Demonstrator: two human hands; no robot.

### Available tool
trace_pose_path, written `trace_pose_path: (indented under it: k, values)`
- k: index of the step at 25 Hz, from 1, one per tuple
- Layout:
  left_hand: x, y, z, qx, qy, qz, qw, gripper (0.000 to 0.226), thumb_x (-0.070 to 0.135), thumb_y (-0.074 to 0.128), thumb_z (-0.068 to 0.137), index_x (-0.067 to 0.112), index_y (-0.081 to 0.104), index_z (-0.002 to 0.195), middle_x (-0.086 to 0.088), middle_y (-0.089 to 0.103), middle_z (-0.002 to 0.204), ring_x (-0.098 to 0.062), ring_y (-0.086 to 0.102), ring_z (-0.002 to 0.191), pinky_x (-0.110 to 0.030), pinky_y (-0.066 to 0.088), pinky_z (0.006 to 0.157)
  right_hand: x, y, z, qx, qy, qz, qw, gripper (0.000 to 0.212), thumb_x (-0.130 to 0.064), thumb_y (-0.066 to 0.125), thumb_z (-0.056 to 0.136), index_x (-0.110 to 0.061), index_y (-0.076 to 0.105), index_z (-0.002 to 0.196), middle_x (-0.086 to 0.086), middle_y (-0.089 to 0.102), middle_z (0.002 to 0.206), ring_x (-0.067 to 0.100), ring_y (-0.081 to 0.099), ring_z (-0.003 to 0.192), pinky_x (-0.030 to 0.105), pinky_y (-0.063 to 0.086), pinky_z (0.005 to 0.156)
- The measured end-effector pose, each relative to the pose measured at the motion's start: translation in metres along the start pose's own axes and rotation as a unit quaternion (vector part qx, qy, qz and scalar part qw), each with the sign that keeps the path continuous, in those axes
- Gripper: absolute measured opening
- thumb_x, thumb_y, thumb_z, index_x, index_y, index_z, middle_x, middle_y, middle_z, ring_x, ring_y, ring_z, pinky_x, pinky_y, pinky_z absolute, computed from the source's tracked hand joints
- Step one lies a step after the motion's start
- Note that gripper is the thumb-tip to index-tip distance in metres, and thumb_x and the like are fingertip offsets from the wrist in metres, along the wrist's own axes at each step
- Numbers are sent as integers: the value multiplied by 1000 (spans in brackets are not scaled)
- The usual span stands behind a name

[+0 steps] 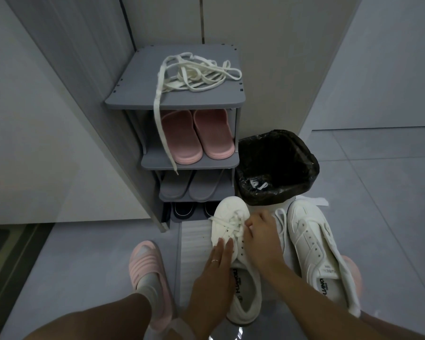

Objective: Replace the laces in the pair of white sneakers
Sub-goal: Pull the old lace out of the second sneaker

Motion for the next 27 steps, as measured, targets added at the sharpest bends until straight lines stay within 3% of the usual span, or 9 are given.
trace_pose_path:
  k: [3, 6, 11, 14, 17, 20, 22, 25, 27]
  values:
    - [1, -1, 1, -2, -9, 37, 999, 70, 11, 29, 98, 23, -33, 128, 12, -23, 151, -9, -4, 145, -28, 19, 115, -10, -41, 30, 68, -56, -29, 996, 10, 0, 51, 87, 1, 61, 89, 9, 47, 110, 21, 44, 101, 22, 33, 83]
    - [-1, 3, 2, -28, -38, 69, 997, 70, 13, 27, 98, 27, -34, 130, 10, -19, 155, -7, -11, 144, -40, 0, 117, 1, -80, 52, 152, -19, 45, 987, 4, 1, 59, 84, -1, 61, 86, 9, 45, 111, 22, 42, 103, 23, 32, 86]
    - [0, 3, 0, -32, -43, 86, 995, 69, 16, 26, 99, 28, -33, 132, 9, -19, 155, -7, -11, 144, -43, -4, 116, 52, 9, 11, -18, 104, 20, 994, 36, -30, 66, 81, -10, 60, 110, 7, 53, 117, 20, 45, 112, 16, 26, 85]
    - [1, 1, 2, -38, -46, 76, 995, 69, 16, 27, 99, 26, -26, 141, 8, -19, 155, -8, -11, 144, -42, -4, 116, 51, 13, 1, 18, 130, 37, 991, 19, -24, 62, 84, -8, 62, 94, 8, 56, 105, 19, 49, 102, 15, 26, 75]
    - [3, 0, 2, -18, -25, 46, 998, 69, 13, 28, 98, 26, -31, 132, 9, -19, 154, -10, -6, 145, -35, 7, 118, 22, -2, 8, 15, 29, -21, 999, 7, -11, 58, 86, -5, 60, 83, 9, 53, 100, 23, 47, 98, 24, 33, 81]
    - [3, 4, 3, -12, 0, 8, 1000, 62, 54, 14, 95, 26, -29, 128, 17, -24, 142, -6, -2, 145, -19, 21, 111, 4, -40, 37, 56, -39, -29, 997, 8, -3, 57, 85, 0, 61, 79, 14, 52, 99, 28, 48, 95, 23, 30, 76]
    - [1, 1, 3, 0, -8, -1, 1000, 88, 83, -9, 69, 30, -22, 138, 21, -22, 140, -2, -2, 143, -17, 22, 109, 5, -74, 58, 103, 4, 29, 994, 8, -5, 58, 87, 1, 61, 81, 15, 51, 105, 28, 46, 100, 17, 26, 77]
    - [0, 0, 6, 22, -8, -60, 998, 52, 51, 21, 96, 41, -6, 140, 27, -7, 139, -1, 3, 142, -19, 17, 111, 5, -79, 59, 87, 10, 33, 996, 14, -9, 61, 86, -3, 63, 98, 15, 50, 116, 29, 44, 110, 19, 27, 83]
    - [1, -5, 6, 47, -6, -82, 996, 49, 32, 30, 100, 46, -6, 131, 28, -2, 138, -2, 10, 143, -15, 18, 109, 27, -63, 40, 68, 70, 20, 995, 31, -19, 65, 84, -4, 58, 111, 15, 49, 121, 31, 45, 113, 25, 32, 89]
Point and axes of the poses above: each hand's wrist, its own z-axis towards the middle knuckle, its own y-axis out of the palm, x = y × z, the point moved 9 cm from there along z, towards the middle knuckle
